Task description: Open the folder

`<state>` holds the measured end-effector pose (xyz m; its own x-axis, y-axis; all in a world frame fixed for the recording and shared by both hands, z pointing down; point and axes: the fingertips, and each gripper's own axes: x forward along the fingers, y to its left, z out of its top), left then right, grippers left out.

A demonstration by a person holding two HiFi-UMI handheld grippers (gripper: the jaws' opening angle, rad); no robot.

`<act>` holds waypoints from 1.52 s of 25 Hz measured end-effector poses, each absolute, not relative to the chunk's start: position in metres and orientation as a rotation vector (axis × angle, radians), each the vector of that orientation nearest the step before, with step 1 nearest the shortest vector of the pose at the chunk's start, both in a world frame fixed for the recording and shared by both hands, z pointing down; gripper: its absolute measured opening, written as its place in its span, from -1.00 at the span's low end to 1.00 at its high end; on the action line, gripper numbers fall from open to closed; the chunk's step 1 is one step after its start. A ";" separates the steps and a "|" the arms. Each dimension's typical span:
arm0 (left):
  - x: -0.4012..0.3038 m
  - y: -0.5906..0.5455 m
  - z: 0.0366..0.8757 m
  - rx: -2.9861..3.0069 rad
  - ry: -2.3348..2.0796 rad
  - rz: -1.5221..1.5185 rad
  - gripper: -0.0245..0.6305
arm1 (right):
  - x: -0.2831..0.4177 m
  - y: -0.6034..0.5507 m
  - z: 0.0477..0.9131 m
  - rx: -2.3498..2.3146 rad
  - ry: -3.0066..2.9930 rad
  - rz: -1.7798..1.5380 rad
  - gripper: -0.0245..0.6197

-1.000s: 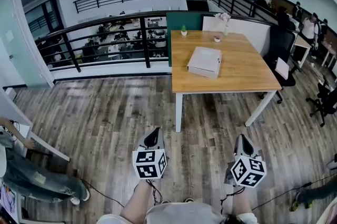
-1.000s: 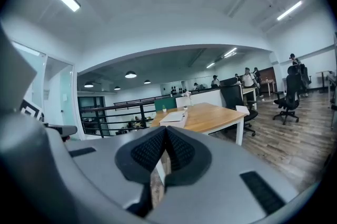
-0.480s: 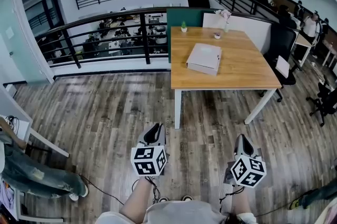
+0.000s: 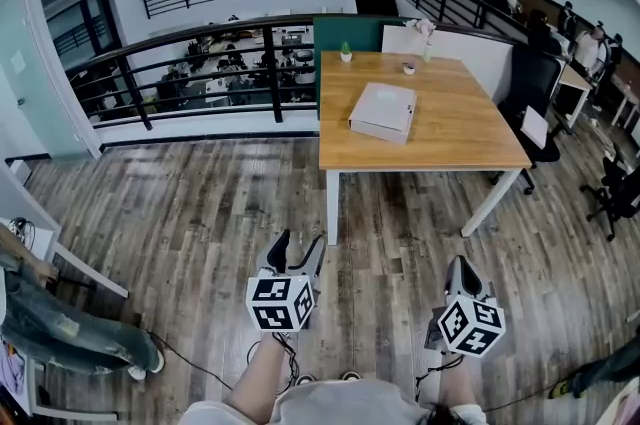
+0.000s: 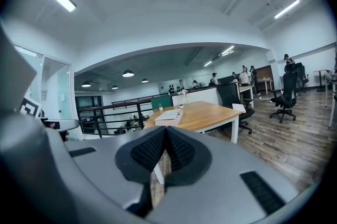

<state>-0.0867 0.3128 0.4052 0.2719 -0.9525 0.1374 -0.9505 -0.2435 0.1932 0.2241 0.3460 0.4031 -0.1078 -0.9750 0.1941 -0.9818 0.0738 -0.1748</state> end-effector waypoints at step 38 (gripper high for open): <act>-0.043 0.222 0.427 2.325 -1.727 0.038 0.35 | 0.272 0.258 0.428 2.080 -2.196 0.397 -0.92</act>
